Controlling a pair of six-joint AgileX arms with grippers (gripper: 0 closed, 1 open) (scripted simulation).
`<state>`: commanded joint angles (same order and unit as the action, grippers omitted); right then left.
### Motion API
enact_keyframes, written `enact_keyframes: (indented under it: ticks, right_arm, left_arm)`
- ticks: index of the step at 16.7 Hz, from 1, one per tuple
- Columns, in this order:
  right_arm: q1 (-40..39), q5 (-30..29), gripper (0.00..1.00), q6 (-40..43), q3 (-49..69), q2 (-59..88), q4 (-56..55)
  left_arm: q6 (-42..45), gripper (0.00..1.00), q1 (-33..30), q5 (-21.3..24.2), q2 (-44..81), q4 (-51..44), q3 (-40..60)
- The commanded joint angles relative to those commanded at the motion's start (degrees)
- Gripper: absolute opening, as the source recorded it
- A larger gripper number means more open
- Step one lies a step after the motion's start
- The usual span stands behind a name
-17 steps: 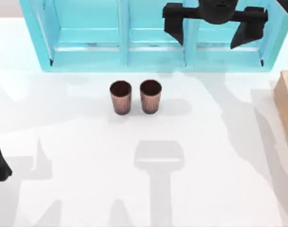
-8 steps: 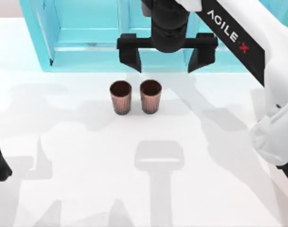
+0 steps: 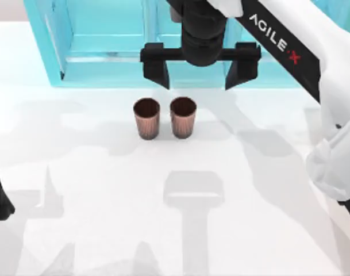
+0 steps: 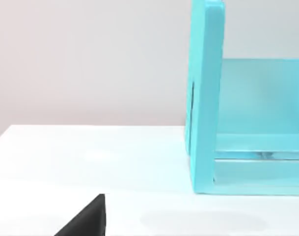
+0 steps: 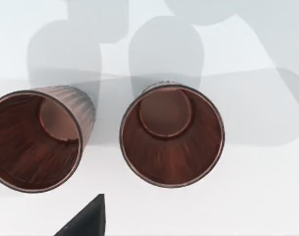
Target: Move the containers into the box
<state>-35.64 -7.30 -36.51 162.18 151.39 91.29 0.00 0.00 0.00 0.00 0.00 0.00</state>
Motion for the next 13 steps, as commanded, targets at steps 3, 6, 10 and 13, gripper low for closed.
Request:
enact_keyframes:
  ticks: [3, 6, 10, 13]
  right_arm:
    - [0.33, 0.07, 1.0, 0.31, -8.7, -1.46, -7.11]
    - [0.63, 0.14, 1.0, 0.61, -18.95, -2.93, -15.17]
    - [0.89, 0.2, 1.0, 0.88, -28.03, -4.29, -23.37]
    - [0.93, 0.21, 1.0, 0.93, -29.03, -4.48, -24.26]
  left_arm:
    - [0.0, 1.0, 0.0, 0.0, 0.0, 0.0, 0.0]
    - [0.0, 1.0, 0.0, 0.0, 0.0, 0.0, 0.0]
    - [0.0, 1.0, 0.0, 0.0, 0.0, 0.0, 0.0]
    - [0.0, 1.0, 0.0, 0.0, 0.0, 0.0, 0.0]
